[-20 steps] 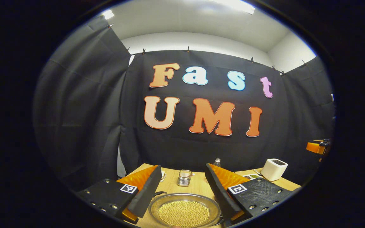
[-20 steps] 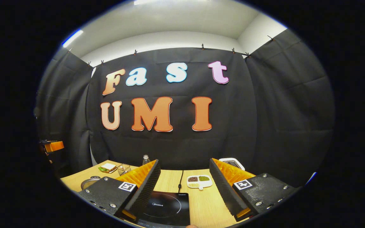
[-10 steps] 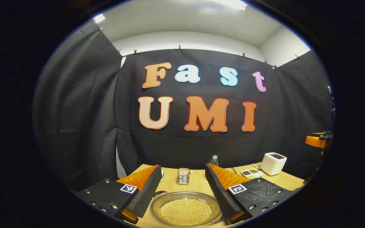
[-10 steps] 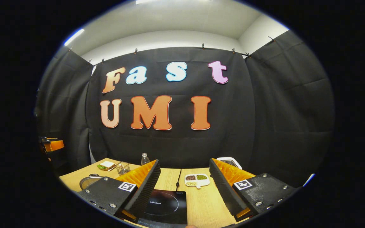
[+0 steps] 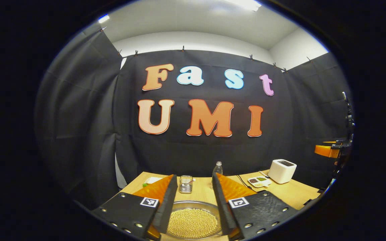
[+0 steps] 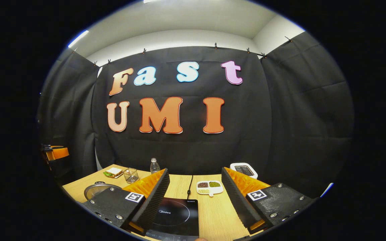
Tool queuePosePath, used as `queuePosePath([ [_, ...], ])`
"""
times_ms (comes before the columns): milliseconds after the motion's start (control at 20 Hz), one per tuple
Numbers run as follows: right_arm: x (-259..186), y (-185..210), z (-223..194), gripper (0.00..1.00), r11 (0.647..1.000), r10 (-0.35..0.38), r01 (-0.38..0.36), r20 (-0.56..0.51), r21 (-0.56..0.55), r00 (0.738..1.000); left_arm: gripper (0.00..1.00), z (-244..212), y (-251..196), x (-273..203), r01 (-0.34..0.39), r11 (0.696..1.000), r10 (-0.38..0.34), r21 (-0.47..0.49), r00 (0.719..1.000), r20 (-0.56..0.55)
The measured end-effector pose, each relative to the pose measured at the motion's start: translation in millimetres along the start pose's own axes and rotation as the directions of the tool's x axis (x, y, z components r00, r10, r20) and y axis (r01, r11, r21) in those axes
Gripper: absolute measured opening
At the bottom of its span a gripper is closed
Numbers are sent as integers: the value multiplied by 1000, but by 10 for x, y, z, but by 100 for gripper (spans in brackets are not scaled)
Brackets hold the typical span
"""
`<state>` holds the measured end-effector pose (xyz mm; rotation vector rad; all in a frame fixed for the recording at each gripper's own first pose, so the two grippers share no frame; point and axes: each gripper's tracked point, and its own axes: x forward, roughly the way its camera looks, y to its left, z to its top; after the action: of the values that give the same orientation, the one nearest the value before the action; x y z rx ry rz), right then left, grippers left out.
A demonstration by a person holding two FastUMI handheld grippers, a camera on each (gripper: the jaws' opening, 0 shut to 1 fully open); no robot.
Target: First push the handle of the pot to place it horizontally, then grasp the pot with both hands and set it on the induction cooktop.
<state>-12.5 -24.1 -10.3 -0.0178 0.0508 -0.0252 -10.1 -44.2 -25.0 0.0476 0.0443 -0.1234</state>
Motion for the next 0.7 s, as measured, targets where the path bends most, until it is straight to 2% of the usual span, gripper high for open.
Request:
queuePosePath([
  [100, 8, -29, -5, 100, 1000, -7, 7, 3, 3, 1000, 51, -53, -37, -20, 18, 1000, -18, 2, 1000, -13],
  [150, 10, -32, -9, 100, 1000, -5, 5, 3, 5, 1000, 51, -79, -56, -31, 25, 1000, -24, 5, 1000, -17],
  [250, 4, 2, -30, 100, 1000, 8, -8, -3, 16, 1000, 31, -133, -59, -46, 26, 999, -26, 19, 999, -35],
  [350, 0, 4, -54, 96, 1000, 13, -13, -8, 27, 1000, 17, -198, -83, -58, 35, 999, -34, 25, 998, -49],
  [450, 6, -15, -77, 96, 1000, 7, -7, -8, 20, 1000, 13, -275, -124, -81, 46, 999, -45, 17, 997, -64],
  [500, 8, -23, -88, 96, 1000, 4, -3, -9, 18, 1000, 5, -328, -151, -106, 56, 998, -54, 14, 996, -73],
  [700, -1, -16, -104, 100, 1000, 7, -7, -12, 25, 1000, 4, -622, -289, -167, 93, 996, -94, -13, 985, -145],
])
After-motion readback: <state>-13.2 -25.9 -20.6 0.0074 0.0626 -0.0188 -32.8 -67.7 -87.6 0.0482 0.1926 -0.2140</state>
